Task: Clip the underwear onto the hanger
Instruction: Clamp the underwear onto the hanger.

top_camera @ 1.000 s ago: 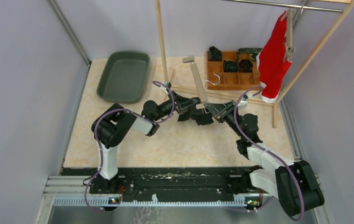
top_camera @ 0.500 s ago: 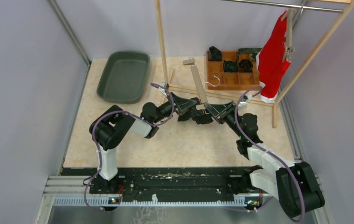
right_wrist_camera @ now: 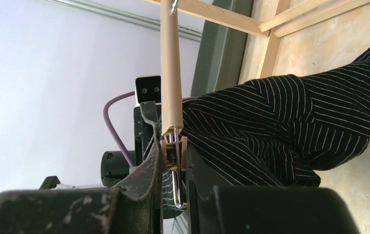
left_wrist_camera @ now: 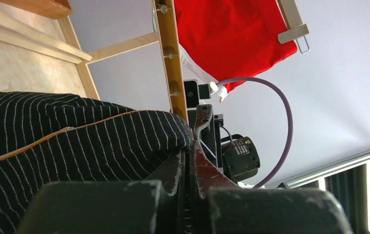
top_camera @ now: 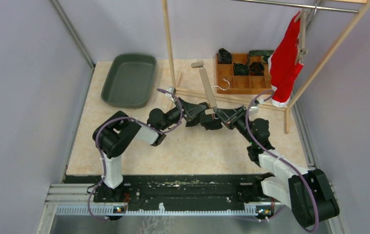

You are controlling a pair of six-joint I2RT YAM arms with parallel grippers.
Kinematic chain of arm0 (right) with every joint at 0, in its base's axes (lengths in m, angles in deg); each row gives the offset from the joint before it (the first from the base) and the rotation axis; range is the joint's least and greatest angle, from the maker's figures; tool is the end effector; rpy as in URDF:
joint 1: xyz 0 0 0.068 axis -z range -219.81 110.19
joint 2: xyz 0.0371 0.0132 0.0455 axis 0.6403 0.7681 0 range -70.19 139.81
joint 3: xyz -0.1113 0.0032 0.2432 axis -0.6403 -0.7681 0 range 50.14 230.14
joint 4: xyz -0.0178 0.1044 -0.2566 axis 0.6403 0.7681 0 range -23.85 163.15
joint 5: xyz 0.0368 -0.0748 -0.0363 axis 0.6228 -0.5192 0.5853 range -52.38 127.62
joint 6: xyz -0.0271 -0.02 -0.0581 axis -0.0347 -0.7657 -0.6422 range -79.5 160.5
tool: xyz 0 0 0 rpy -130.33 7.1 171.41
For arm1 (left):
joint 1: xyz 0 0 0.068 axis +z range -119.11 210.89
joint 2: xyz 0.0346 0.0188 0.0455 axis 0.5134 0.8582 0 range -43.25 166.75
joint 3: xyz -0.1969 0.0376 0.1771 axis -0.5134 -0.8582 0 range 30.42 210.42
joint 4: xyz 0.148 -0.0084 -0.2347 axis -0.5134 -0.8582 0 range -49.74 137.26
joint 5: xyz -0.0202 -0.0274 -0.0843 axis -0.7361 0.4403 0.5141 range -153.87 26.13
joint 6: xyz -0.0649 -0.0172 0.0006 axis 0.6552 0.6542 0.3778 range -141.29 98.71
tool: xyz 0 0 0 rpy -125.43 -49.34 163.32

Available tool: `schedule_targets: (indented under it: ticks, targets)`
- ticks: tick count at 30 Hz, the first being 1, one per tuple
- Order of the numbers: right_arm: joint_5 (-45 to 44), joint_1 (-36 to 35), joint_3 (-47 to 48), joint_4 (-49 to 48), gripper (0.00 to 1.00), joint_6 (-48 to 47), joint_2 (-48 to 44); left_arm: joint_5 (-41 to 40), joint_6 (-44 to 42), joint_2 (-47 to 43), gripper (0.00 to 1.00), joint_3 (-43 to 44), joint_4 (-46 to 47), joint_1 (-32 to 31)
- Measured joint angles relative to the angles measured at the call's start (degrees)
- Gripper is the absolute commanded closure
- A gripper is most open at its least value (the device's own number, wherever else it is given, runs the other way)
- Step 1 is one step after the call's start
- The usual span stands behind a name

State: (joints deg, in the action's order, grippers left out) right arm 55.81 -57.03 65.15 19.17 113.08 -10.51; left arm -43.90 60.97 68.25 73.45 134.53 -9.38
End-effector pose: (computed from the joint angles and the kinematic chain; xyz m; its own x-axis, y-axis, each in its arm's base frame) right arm 0.2273 0.0879 0.2001 -0.5411 0.7813 -0.3112 -0.2102 0.2326 0.9496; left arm 0.2815 -0.2625 0.1722 -0.8133 -0.5316 -0.2365 0.3587 -0.1380 -0.9232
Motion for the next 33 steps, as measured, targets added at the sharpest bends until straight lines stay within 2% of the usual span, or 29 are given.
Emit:
schedule_targets:
  ticks: [8, 17, 33]
  targets:
    - [-0.20, -0.22, 0.00, -0.15, 1.00, 0.13, 0.00, -0.44, -0.98, -0.35, 1.00, 0.00, 0.00, -0.15]
    - [-0.07, -0.26, 0.00, -0.20, 0.74, 0.22, 0.00, -0.48, -1.33, -0.44, 1.00, 0.00, 0.00, -0.22]
    - [0.07, -0.26, -0.33, 3.30, 0.71, -0.39, -1.97, 0.04, -1.05, 1.03, 1.00, -0.46, 0.09, -0.42]
